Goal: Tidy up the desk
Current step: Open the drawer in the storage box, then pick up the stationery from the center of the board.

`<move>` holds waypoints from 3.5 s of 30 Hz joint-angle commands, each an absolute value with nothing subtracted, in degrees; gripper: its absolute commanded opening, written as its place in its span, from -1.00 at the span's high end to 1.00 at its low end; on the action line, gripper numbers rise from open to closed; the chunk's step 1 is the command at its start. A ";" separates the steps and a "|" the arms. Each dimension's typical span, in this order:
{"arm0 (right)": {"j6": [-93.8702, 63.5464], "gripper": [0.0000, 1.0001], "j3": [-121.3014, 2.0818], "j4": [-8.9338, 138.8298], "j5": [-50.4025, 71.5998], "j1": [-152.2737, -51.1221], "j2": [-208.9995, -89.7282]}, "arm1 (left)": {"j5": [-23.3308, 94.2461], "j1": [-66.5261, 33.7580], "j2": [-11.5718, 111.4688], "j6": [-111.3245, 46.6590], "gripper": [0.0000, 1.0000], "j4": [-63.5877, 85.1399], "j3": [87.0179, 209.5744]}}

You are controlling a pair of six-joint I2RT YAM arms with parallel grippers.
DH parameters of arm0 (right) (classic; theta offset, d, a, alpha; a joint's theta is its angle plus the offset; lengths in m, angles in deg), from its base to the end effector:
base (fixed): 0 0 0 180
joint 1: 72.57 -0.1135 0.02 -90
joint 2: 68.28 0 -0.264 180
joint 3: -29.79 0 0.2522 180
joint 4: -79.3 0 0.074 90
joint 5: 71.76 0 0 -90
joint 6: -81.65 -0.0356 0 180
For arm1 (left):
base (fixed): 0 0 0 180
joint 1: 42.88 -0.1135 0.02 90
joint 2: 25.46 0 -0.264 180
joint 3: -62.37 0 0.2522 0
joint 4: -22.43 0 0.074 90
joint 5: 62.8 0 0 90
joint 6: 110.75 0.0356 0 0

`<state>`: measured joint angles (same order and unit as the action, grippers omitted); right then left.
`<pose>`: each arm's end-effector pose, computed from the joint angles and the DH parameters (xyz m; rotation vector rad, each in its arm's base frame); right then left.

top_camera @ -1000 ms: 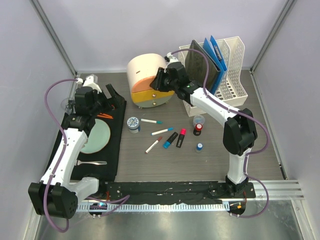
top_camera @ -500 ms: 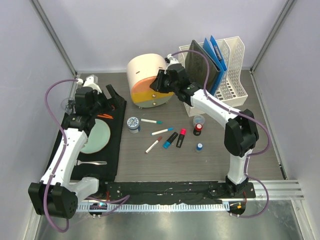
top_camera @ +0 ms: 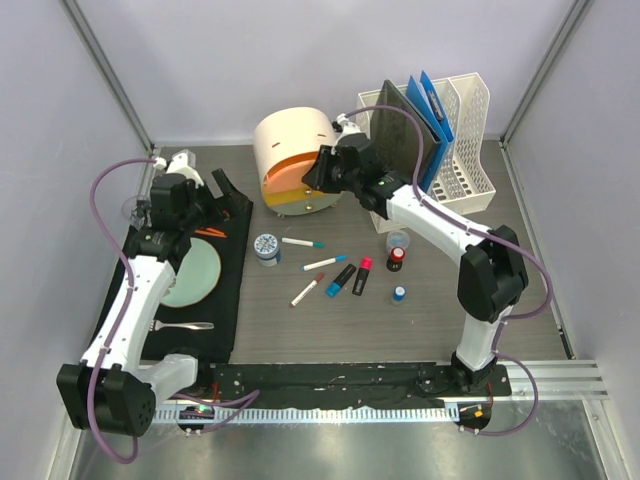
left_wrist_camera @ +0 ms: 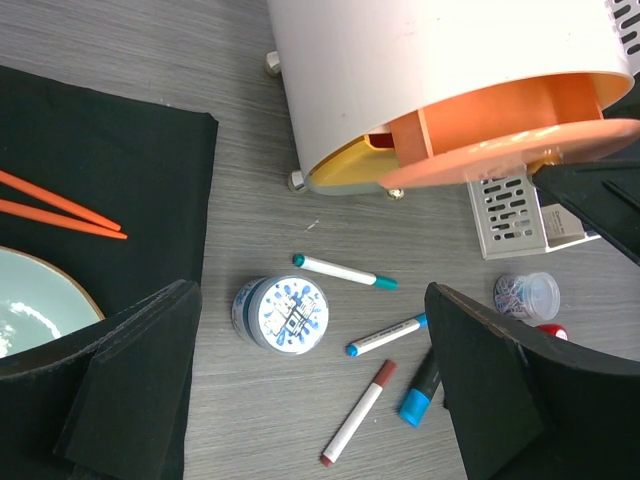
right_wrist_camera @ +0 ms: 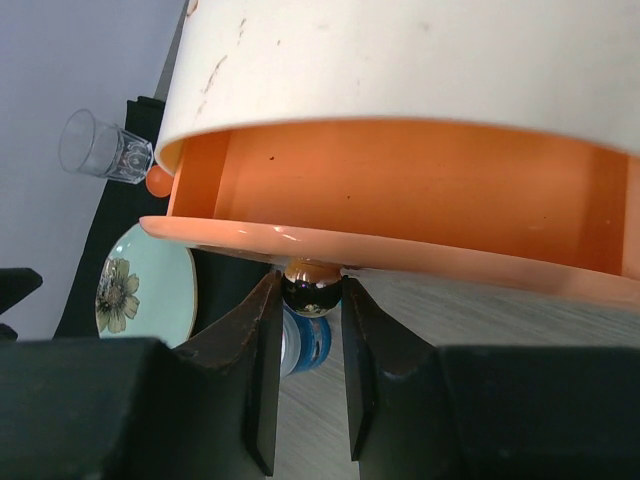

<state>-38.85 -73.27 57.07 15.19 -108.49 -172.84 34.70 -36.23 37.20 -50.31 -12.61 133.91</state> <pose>0.3542 0.2589 0.3183 -0.1341 2.0704 0.7879 0.2438 -0.0331 0.3388 -0.3271 2.0382 -0.5278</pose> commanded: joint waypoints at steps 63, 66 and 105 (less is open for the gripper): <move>-33.84 -0.64 -57.90 48.94 12.53 -113.18 -148.62 | 33.79 -36.29 37.65 -49.32 -0.99 -15.40 135.98; -33.57 -0.73 -55.88 46.13 12.87 -113.35 -145.63 | 33.17 -36.20 37.30 -48.79 -1.00 -16.81 136.77; -45.96 -0.45 -35.57 36.71 39.68 -116.77 -144.48 | 28.95 -36.20 35.19 -48.09 -0.99 -19.63 137.91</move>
